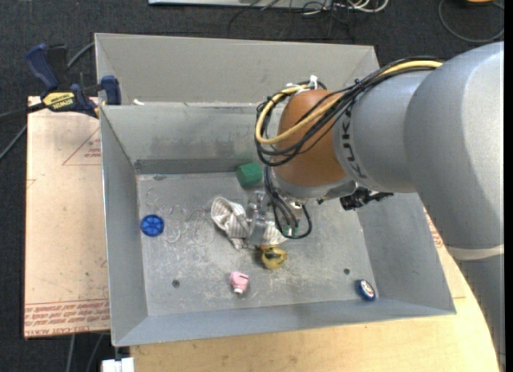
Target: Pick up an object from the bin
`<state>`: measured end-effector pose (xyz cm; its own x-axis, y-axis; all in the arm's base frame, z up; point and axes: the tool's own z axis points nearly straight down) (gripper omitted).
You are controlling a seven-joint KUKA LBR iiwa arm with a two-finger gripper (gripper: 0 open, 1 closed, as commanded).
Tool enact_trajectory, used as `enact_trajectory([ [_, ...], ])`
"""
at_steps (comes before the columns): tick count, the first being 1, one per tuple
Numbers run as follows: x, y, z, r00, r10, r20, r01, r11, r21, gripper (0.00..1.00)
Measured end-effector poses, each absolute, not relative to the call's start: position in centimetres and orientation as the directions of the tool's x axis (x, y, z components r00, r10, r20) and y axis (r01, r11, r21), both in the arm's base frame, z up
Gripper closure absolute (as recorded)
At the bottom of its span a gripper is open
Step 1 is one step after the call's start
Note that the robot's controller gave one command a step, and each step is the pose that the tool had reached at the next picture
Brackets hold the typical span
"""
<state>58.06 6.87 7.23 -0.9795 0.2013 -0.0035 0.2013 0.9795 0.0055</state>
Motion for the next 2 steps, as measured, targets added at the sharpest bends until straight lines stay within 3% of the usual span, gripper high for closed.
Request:
enact_trajectory([
  [2, 58.04, 6.87, 7.41, -0.981, 0.195, -0.004, 0.195, 0.981, 0.006, 1.00],
])
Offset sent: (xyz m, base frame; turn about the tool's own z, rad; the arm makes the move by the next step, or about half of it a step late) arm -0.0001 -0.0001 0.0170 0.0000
